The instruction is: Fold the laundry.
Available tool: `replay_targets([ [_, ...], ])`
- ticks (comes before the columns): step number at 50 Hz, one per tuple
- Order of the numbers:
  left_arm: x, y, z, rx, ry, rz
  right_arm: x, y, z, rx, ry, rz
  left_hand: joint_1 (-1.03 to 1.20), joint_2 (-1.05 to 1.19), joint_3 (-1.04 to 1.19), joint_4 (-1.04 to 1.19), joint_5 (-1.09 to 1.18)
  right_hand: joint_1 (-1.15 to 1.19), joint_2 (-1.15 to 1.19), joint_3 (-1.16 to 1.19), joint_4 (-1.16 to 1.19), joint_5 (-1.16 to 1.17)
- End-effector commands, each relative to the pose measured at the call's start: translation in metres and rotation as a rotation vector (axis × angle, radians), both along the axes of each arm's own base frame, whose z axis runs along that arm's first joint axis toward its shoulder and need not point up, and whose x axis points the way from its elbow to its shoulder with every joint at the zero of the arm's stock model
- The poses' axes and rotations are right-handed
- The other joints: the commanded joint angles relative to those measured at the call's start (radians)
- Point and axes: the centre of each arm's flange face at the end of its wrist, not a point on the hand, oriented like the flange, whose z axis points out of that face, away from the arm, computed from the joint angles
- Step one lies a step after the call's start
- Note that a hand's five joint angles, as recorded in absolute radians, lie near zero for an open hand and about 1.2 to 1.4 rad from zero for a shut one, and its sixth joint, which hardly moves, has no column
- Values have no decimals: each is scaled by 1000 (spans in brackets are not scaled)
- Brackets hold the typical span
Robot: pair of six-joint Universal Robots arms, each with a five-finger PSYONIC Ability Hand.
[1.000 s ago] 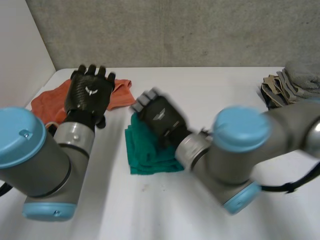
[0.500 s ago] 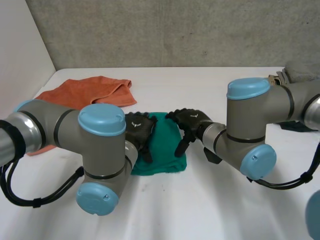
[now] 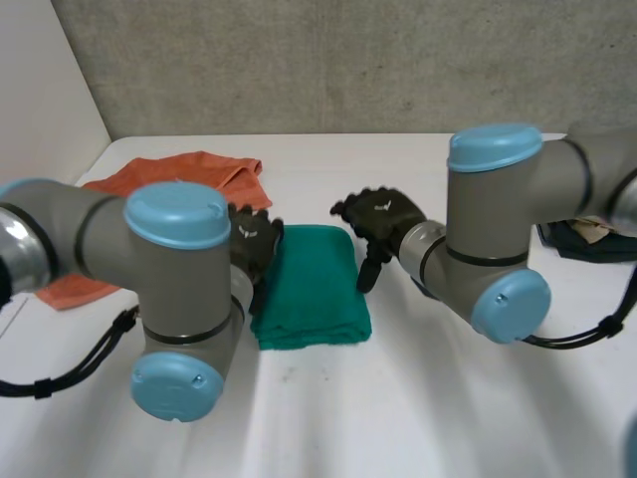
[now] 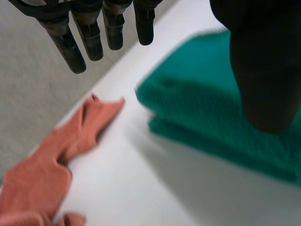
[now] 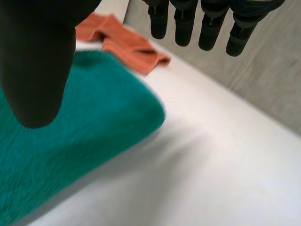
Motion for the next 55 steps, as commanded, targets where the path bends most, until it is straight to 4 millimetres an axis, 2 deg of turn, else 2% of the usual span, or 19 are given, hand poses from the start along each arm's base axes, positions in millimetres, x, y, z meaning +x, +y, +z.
replay_targets([
  [1, -3, 14, 53, -88, 111, -109, -15, 25, 15, -151, -52, 9, 7, -5, -12, -5, -25, -66, -46, -44, -49, -51],
  [2, -2, 18, 61, -98, 131, -143, -20, 33, 8, -164, -37, 18, 7, -5, -12, -5, -25, -66, -46, -44, -49, -51],
  [5, -3, 22, 70, -108, 159, -195, -25, 44, -5, -189, -15, 33, 7, -5, -12, -5, -25, -66, -46, -44, -49, -51],
  [6, -3, 25, 74, -109, 171, -229, -23, 57, -16, -189, 1, 64, 7, -5, -12, -5, -25, -66, -46, -44, -49, -51],
  [9, 1, 24, 80, -107, 196, -269, -11, 85, -32, -212, 14, 136, 7, -5, -12, -5, -25, -66, -46, -44, -49, -51],
  [11, 2, 25, 82, -83, 229, -315, -7, 92, -42, -212, 18, 161, 7, -5, -12, -5, -25, -66, -46, -44, -49, -51],
  [13, 2, 25, 80, -61, 250, -342, -2, 95, -59, -213, 26, 177, 7, -5, -12, -5, -25, -66, -46, -44, -49, -51],
  [17, 2, 25, 80, -16, 305, -379, 5, 92, -78, -227, 37, 190, 16, 4, -3, 4, -16, -66, -46, -44, -49, -51],
  [21, 2, 24, 79, 0, 323, -372, 13, 81, -86, -275, 49, 192, 19, 7, 0, 7, -13, 49, 70, 72, 66, 64],
  [26, 2, 23, 75, 11, 320, -370, 21, 68, -83, -342, 53, 163, 19, 7, 0, 7, -13, 372, 393, 395, 389, 387],
  [31, 3, 22, 73, 15, 319, -365, 25, 60, -86, -356, 55, 142, 19, 7, 0, 7, -13, 458, 478, 481, 475, 473],
  [40, 3, 22, 73, 17, 320, -364, 28, 57, -88, -360, 46, 143, 22, 10, 2, 10, -10, 511, 531, 533, 528, 525],
  [44, 3, 22, 73, 17, 322, -364, 31, 54, -85, -371, 35, 142, 22, 10, 2, 10, -10, 675, 695, 697, 692, 690],
  [50, 4, 21, 73, 18, 324, -360, 37, 47, -80, -392, 16, 136, 19, 7, 0, 7, -13, 1155, 1176, 1178, 1172, 1170],
  [55, 6, 18, 75, 10, 325, -351, 35, 39, -68, -412, -2, 117, 22, 10, 2, 10, -10, 1156, 1176, 1178, 1173, 1171],
])
